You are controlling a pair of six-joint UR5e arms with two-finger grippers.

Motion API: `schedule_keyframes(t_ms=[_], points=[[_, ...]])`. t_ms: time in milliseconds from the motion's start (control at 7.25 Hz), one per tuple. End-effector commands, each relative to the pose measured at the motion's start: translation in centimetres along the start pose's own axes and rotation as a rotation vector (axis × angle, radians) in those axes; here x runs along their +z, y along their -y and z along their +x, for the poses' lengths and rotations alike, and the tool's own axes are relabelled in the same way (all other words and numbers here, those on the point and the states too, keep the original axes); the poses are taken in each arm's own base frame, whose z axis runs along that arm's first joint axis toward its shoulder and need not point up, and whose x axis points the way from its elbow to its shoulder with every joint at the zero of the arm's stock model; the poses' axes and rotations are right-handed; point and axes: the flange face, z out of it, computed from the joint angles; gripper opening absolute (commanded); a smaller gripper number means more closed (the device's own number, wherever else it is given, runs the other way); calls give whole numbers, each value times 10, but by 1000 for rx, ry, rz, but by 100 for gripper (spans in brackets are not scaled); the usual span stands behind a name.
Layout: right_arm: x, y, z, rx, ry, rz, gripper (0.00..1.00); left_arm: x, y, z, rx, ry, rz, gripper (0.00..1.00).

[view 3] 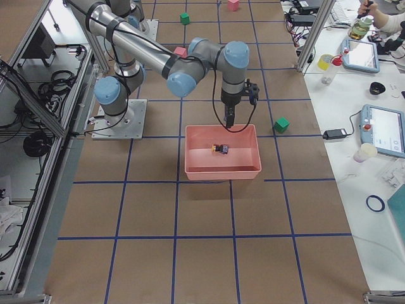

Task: Align button upright
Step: 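Reach the right gripper into the pink bin over the yellow button switch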

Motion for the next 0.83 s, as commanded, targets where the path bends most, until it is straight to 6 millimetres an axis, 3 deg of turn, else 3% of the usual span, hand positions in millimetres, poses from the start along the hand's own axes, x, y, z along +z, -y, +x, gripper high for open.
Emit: schedule_keyframes(t_ms=[0, 138, 690], points=[[44, 6, 21, -10, 8, -12, 100, 0, 0, 0, 0, -1, 1, 100], [72, 9, 24, -7, 20, -46, 100, 0, 0, 0, 0, -1, 1, 100], [125, 16, 27, 107, 45, -108, 100, 0, 0, 0, 0, -1, 3, 100]])
